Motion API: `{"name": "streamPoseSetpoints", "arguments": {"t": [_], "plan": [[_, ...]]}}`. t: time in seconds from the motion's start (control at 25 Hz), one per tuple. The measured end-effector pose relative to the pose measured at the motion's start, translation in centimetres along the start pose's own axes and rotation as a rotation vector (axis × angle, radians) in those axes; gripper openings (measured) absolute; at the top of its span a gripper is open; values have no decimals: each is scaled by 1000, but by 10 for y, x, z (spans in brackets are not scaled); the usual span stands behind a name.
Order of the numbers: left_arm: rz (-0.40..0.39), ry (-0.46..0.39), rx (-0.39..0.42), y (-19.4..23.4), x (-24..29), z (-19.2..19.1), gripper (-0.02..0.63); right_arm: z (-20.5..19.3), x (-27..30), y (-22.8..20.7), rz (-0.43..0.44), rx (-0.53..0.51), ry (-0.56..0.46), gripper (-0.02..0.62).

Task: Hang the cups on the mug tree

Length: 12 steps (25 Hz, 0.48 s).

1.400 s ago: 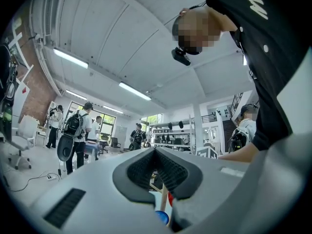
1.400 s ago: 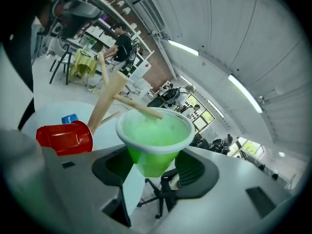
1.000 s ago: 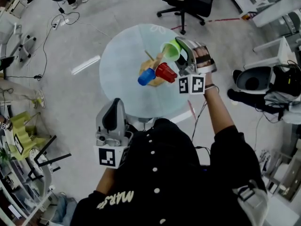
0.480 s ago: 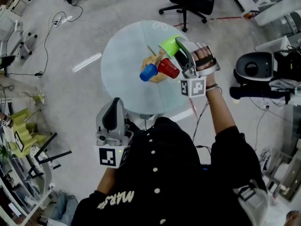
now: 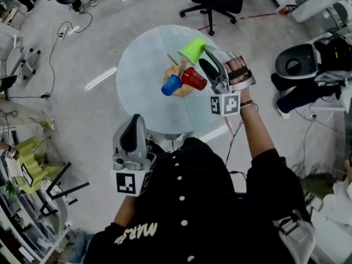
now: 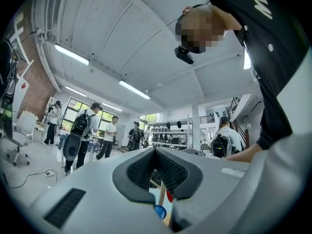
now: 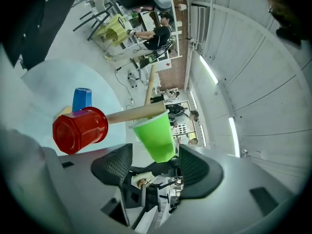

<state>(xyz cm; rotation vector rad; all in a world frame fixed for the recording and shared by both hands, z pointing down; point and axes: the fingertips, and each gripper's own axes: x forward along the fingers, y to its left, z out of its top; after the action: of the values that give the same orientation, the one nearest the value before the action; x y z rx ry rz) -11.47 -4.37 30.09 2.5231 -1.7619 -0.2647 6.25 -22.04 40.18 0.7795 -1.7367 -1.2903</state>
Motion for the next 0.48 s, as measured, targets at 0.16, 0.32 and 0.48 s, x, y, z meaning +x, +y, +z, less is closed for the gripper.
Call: {"name": "streamPoseSetpoints", "arguments": {"t": [0.16,0.32,0.48], "plan": [[-28,-8,-15,-4,2,1,-5,19,-9,0,31,2,-62,288],[-41,-7,-14,-6,2,0,-5,21,-3,7,83,-21,-58,287],[-48,11,23,-4,-3,-6,-5,10,0,15,112,-10,-28,287]]}}
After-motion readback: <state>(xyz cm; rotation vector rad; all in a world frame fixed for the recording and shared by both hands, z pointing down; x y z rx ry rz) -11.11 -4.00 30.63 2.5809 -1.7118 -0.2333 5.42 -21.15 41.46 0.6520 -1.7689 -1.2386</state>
